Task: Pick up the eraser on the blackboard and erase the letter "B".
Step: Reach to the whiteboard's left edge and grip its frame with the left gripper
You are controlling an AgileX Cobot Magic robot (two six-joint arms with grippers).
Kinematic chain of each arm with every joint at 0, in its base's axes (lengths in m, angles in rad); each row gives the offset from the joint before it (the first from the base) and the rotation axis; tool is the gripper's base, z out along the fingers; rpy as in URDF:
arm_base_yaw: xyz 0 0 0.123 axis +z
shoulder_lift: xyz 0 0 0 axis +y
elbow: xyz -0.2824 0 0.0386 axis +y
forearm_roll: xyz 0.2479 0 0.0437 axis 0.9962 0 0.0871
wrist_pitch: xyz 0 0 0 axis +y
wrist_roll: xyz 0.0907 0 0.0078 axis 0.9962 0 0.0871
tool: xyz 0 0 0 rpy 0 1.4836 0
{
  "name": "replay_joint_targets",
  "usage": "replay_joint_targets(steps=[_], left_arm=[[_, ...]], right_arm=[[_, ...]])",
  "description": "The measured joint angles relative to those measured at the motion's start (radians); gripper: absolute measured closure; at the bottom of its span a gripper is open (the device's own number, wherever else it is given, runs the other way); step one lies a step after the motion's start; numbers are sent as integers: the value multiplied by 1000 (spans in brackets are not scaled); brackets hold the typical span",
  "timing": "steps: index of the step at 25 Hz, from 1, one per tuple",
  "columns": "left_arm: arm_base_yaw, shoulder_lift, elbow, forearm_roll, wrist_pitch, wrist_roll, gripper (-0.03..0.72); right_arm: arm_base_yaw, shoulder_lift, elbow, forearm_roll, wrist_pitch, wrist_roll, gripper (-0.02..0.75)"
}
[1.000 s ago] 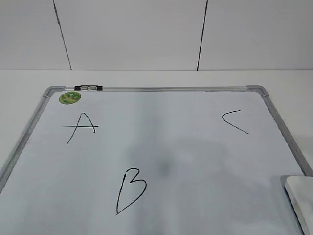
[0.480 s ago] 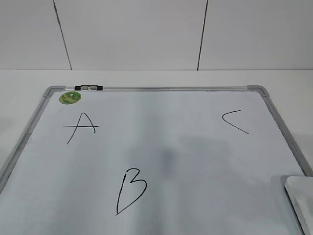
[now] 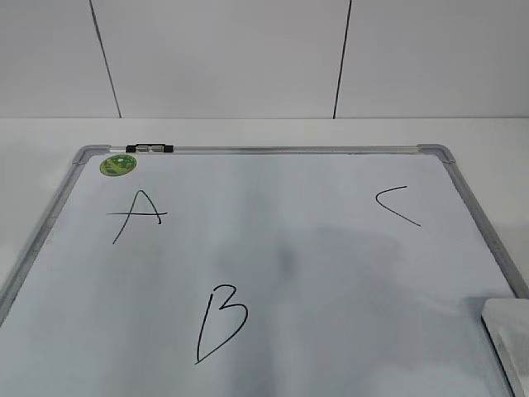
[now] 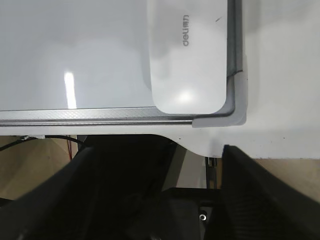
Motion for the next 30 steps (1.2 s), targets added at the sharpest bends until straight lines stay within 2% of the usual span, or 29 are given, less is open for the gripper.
replay_joint_targets(steps=[8,14,20,30], left_arm=[[0,315,-155,19,-138,-2,450],[0,498,-166,40,-230,-2,450],[0,596,-168,47,-301,-2,450],[0,654,-221,47,-312,-2,450]], right_arm=[[0,50,0,0,-4,2,153],[0,50,0,0,-8,2,153],[0,50,0,0,-8,3,153],[0,50,0,0,-8,3,153]])
